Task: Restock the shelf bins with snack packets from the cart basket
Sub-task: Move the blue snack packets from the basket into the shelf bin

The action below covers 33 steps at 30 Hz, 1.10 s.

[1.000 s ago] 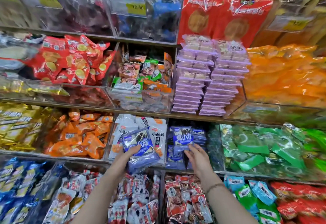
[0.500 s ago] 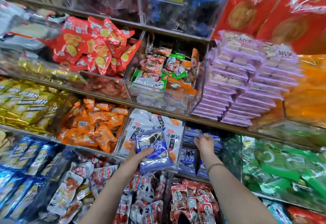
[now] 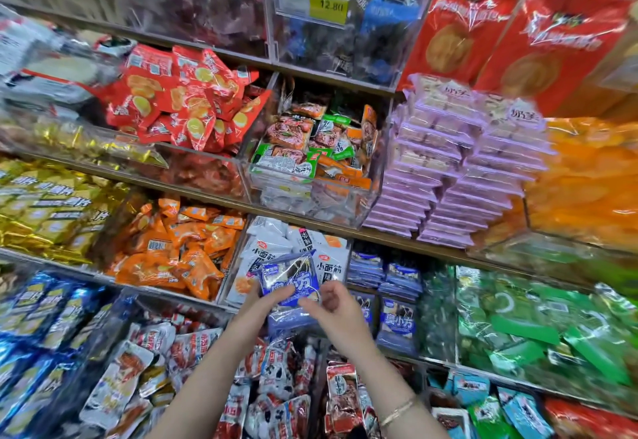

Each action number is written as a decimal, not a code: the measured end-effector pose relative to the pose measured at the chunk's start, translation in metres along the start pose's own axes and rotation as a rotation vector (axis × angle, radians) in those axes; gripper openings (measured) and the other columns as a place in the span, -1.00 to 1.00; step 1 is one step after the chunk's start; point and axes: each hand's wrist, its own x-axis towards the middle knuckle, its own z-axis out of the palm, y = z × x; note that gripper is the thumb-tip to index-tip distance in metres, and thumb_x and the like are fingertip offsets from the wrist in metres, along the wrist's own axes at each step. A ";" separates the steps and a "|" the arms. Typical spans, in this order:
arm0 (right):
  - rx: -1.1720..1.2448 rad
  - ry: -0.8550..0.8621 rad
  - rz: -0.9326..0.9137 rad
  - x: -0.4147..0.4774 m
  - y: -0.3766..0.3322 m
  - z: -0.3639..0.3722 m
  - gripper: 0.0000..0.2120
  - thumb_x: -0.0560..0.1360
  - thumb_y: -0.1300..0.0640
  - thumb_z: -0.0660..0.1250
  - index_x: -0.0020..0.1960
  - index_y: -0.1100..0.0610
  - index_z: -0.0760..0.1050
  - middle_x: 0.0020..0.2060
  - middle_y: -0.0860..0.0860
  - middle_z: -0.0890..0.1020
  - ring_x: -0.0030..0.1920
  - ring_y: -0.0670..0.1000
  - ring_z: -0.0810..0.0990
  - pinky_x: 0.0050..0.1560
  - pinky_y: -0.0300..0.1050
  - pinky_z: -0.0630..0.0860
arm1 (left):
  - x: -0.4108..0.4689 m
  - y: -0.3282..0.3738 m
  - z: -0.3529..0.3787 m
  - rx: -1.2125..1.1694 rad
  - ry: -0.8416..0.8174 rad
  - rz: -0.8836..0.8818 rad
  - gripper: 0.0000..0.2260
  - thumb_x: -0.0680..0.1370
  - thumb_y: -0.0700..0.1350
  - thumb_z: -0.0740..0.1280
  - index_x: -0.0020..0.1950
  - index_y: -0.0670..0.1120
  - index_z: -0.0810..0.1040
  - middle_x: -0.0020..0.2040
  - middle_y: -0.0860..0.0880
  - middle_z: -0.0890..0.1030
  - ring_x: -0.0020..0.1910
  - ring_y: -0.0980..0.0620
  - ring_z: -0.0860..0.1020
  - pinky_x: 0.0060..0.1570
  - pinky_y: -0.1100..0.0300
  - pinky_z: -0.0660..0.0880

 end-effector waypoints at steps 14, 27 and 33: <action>0.716 0.219 0.359 0.006 0.043 -0.030 -0.72 0.50 0.03 0.34 0.18 0.09 0.49 -0.18 0.08 0.65 -0.30 0.03 0.60 -0.27 -0.13 0.55 | -0.007 0.004 0.007 0.196 0.106 0.096 -0.01 0.31 0.29 0.44 0.57 0.05 -0.03 0.54 -0.01 0.19 0.45 -0.07 0.27 0.38 -0.05 0.23; 0.945 0.620 0.555 0.045 0.109 -0.110 -0.64 0.57 0.07 0.27 0.34 0.13 0.41 -0.35 0.02 0.44 -0.38 -0.06 0.41 -0.55 -0.31 0.43 | 0.000 0.002 0.008 0.159 0.122 0.075 -0.30 0.37 0.13 0.48 0.41 0.15 0.21 0.22 0.20 0.48 -0.18 0.38 0.56 -0.16 0.39 0.50; 1.134 0.637 0.563 0.078 0.103 -0.118 -0.58 0.57 0.11 0.26 0.40 0.18 0.35 0.21 0.12 0.51 0.09 0.01 0.56 -0.12 -0.32 0.56 | 0.002 0.004 0.007 0.130 0.118 0.051 0.09 0.21 0.27 0.54 0.57 0.03 0.03 0.41 0.05 0.43 0.31 0.02 0.47 0.34 0.00 0.38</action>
